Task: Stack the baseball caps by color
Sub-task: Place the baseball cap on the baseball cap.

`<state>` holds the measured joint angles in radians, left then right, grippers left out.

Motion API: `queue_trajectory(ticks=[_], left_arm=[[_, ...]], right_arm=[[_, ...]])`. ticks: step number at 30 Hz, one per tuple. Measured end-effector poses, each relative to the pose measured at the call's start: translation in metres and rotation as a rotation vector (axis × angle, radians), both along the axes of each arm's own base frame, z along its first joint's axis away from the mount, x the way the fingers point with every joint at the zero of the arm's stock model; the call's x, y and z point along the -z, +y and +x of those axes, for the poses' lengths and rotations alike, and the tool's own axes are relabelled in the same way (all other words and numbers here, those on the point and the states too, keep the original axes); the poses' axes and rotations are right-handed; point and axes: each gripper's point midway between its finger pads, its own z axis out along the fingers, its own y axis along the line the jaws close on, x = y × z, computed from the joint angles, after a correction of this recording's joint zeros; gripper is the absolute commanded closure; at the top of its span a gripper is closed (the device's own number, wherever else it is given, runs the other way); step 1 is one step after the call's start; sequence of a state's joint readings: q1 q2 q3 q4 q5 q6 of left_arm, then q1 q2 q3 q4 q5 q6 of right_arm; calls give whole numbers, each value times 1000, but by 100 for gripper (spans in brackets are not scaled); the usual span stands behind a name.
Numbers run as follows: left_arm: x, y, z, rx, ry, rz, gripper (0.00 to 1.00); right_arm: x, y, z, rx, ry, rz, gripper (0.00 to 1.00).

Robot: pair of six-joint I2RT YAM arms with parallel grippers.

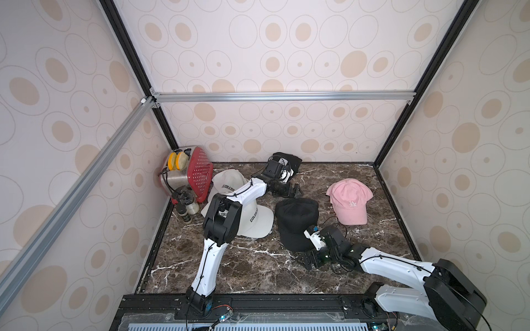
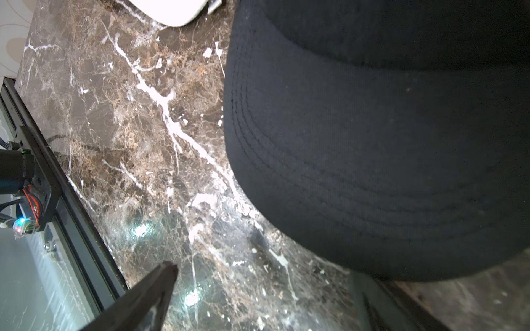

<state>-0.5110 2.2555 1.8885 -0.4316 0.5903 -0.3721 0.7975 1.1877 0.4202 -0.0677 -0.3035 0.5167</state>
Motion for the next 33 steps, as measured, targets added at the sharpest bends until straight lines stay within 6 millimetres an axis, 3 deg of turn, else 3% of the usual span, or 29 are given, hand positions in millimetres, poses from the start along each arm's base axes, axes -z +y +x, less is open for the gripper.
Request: queue_trajectory(ticks=[9, 17, 21, 30, 33], left_arm=[[-27, 19, 7, -40, -92, 70, 1], [-93, 52, -7, -156, -255, 70, 1], [-113, 61, -7, -200, -324, 65, 1], [-89, 74, -10, -240, -320, 118, 1], [-91, 80, -13, -256, -336, 123, 1]], right_arm=[[-8, 3, 0, -11, -14, 30, 1], [-4, 7, -1, -29, 13, 23, 1], [-3, 8, -1, -28, 13, 20, 1], [-2, 12, 4, -40, 10, 10, 1], [-7, 14, 5, -57, -7, 15, 1]])
